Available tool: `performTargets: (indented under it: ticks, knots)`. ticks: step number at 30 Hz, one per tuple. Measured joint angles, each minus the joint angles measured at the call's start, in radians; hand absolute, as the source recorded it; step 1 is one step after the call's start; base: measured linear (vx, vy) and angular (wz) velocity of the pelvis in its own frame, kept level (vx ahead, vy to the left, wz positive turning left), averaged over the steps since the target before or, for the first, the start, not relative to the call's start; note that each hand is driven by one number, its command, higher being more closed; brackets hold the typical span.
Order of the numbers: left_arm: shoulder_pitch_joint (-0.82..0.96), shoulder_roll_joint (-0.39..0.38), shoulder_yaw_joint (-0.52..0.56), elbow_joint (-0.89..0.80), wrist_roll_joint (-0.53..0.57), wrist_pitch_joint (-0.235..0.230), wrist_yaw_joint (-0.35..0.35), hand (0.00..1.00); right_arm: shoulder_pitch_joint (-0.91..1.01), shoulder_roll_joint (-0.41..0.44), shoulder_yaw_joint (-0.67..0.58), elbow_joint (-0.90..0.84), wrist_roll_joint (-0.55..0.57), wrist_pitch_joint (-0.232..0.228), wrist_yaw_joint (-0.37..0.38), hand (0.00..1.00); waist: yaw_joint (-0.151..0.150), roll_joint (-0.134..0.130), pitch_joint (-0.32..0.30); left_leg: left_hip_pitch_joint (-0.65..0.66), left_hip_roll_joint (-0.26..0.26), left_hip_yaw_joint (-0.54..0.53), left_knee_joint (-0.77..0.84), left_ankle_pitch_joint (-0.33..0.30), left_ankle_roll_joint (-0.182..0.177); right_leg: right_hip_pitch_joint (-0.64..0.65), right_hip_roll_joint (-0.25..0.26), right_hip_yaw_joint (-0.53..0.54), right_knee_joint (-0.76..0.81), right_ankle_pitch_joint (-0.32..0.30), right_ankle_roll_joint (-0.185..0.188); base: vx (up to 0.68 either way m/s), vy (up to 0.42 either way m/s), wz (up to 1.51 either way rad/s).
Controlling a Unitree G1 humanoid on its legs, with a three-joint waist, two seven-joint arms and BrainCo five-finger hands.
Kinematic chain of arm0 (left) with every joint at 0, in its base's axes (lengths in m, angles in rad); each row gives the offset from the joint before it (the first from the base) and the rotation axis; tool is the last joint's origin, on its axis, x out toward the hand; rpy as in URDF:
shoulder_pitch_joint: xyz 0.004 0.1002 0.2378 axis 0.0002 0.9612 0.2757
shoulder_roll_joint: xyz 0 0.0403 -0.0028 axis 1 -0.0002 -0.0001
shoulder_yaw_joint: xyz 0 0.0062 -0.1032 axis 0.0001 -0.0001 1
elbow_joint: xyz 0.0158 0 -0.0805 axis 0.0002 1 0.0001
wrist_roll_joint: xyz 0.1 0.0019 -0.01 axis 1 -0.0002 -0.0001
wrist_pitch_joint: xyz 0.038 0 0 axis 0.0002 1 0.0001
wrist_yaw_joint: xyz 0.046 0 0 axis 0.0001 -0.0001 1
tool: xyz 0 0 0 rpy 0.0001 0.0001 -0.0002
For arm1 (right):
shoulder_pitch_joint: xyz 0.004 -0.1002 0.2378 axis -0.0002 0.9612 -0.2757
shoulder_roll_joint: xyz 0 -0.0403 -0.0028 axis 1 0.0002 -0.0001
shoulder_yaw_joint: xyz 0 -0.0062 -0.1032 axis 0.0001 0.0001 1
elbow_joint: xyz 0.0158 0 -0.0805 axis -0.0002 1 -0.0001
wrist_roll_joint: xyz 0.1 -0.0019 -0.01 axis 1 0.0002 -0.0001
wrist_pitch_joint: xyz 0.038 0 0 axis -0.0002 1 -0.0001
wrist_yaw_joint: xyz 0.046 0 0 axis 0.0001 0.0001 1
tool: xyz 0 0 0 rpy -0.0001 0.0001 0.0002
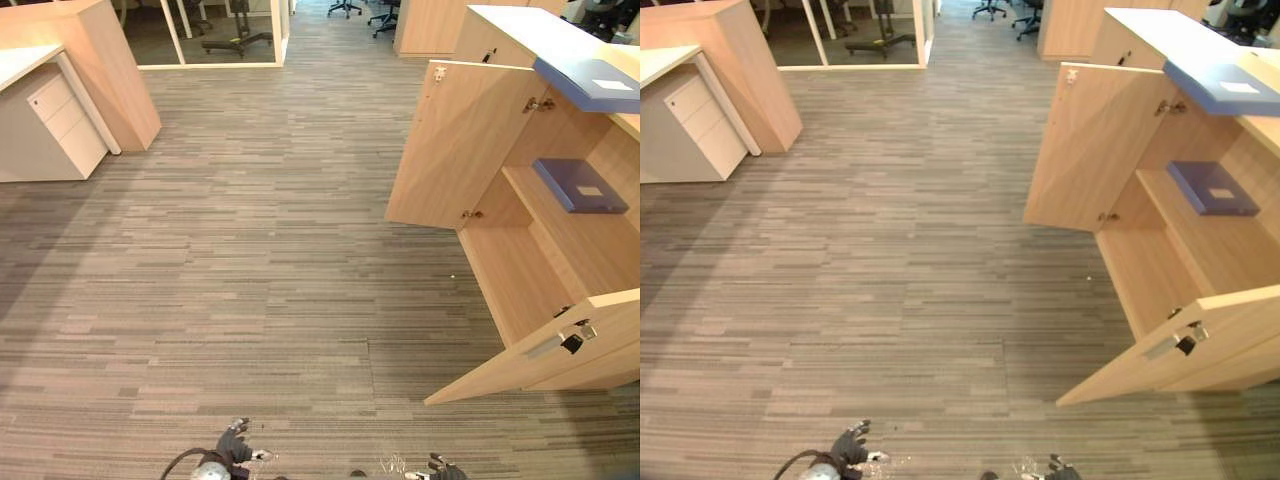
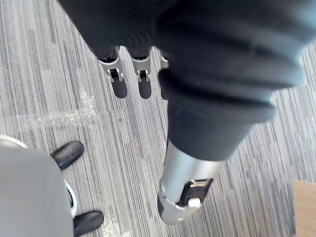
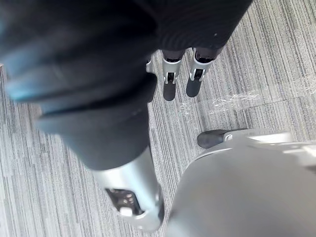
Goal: Walk over to the cabinet, pick up the folder, carry it to the office cabinet, place the folder inside the office cabinet, then close the office cabinet door
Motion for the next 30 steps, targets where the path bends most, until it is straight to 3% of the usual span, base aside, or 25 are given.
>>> performTargets:
  ticks: [8,30]
  knots:
    - [-0.022,-0.047,-0.021,0.000,-0.023,-0.013,-0.014,0.00,-0.009,-0.002,-0.026,-0.002,0.000,0.000,0.005,0.00,-0.007,0.018,0.017,0.024,0.015,0.008,0.000,-0.010,-0.029,0.015,0.010,-0.001,0.014,-0.023,0.033,0.00,-0.041,-0.02]
    - [-0.021,-0.042,-0.089,-0.011,-0.018,-0.037,-0.020,0.00,-0.006,0.000,-0.038,-0.013,0.006,-0.002,0.006,0.00,-0.019,0.022,0.020,0.032,0.011,0.010,0.000,-0.011,-0.030,0.012,0.006,-0.008,0.039,-0.036,0.013,-0.03,-0.019,0.00]
